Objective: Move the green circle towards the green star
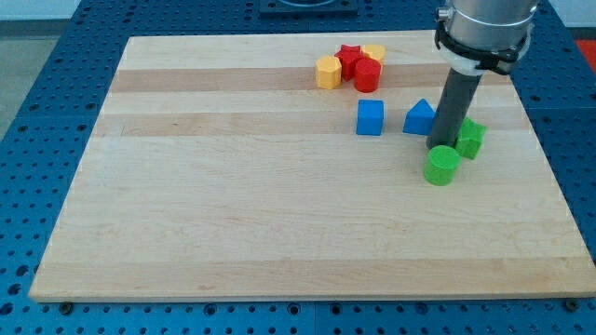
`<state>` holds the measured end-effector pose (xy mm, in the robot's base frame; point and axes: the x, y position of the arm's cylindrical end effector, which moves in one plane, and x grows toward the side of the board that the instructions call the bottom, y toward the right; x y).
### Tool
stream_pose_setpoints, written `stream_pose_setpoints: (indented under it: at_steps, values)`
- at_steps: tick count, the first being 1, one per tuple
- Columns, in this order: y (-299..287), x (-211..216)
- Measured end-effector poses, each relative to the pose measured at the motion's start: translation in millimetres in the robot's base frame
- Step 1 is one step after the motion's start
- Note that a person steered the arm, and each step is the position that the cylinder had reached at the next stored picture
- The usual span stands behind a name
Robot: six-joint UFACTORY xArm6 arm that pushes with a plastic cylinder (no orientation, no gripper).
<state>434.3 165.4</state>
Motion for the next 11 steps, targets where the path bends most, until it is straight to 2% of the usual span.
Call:
stream_pose_setpoints:
  at_steps: [4,7,9,11]
  values:
    - [19,1]
    - [-60,12]
    - [-61,51]
    - [-49,42]
